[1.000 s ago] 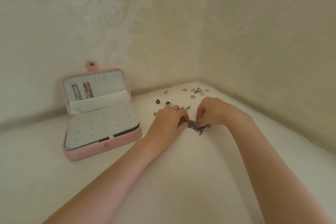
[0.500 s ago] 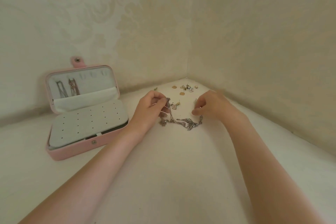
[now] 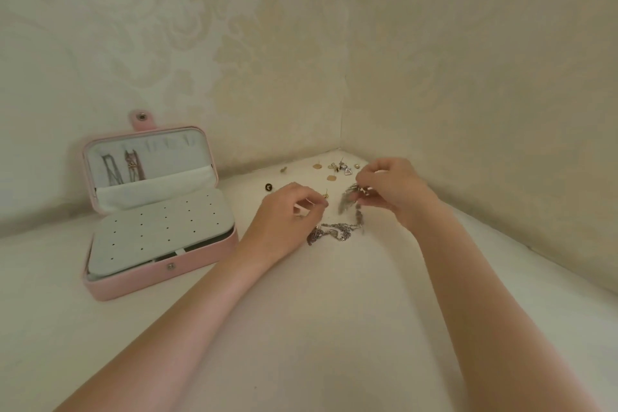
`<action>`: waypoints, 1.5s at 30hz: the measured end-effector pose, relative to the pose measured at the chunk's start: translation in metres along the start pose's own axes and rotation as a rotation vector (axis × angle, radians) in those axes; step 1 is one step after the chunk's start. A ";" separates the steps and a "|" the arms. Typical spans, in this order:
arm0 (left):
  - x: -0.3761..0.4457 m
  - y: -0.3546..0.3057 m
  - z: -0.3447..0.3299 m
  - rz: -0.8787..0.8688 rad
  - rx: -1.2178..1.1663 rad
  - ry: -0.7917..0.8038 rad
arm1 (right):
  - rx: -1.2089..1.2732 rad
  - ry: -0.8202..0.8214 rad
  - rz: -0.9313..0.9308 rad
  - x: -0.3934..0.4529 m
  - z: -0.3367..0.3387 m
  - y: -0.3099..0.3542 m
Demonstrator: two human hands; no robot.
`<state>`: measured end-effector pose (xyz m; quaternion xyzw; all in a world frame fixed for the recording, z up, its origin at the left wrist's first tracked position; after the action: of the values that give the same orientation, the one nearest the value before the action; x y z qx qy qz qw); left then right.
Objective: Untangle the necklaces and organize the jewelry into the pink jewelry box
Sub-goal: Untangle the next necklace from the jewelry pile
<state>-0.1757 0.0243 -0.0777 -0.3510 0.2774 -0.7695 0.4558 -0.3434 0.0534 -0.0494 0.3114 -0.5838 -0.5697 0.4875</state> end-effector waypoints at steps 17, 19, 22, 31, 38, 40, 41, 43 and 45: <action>-0.010 -0.019 0.020 0.438 -1.122 0.405 | 0.781 0.013 0.096 -0.010 -0.027 0.022; -0.010 -0.017 0.023 0.417 -1.026 0.312 | 0.665 0.013 0.134 -0.009 -0.026 0.020; -0.012 -0.018 0.028 0.315 -0.739 0.182 | 0.194 0.015 0.261 -0.011 -0.027 0.023; -0.007 -0.010 0.035 0.251 -0.513 0.105 | -0.114 0.360 0.076 -0.018 -0.031 0.022; -0.007 -0.006 0.036 0.201 -0.409 0.155 | -0.251 0.496 0.077 -0.018 -0.035 0.018; -0.006 -0.003 0.039 0.202 -0.410 0.142 | -0.121 0.517 0.038 -0.020 -0.036 0.017; -0.006 -0.002 0.039 0.207 -0.408 0.135 | -0.074 0.511 0.026 -0.020 -0.036 0.017; -0.005 0.000 0.040 0.204 -0.399 0.122 | -0.044 0.453 0.052 -0.018 -0.037 0.013; -0.005 0.001 0.040 0.174 -0.322 0.109 | -0.089 0.403 0.095 -0.015 -0.038 0.009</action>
<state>-0.1422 0.0241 -0.0561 -0.3522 0.4505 -0.6906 0.4428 -0.3017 0.0553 -0.0487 0.3694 -0.4627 -0.4975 0.6340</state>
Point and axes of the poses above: each hand's wrist, its own x-axis towards the middle knuckle, its own z-axis out of the back of the hand, y = z × x, the point moved 2 cm from there along x, towards the middle knuckle, and after that the axes turned 13 degrees about z, right-handed, at the moved point
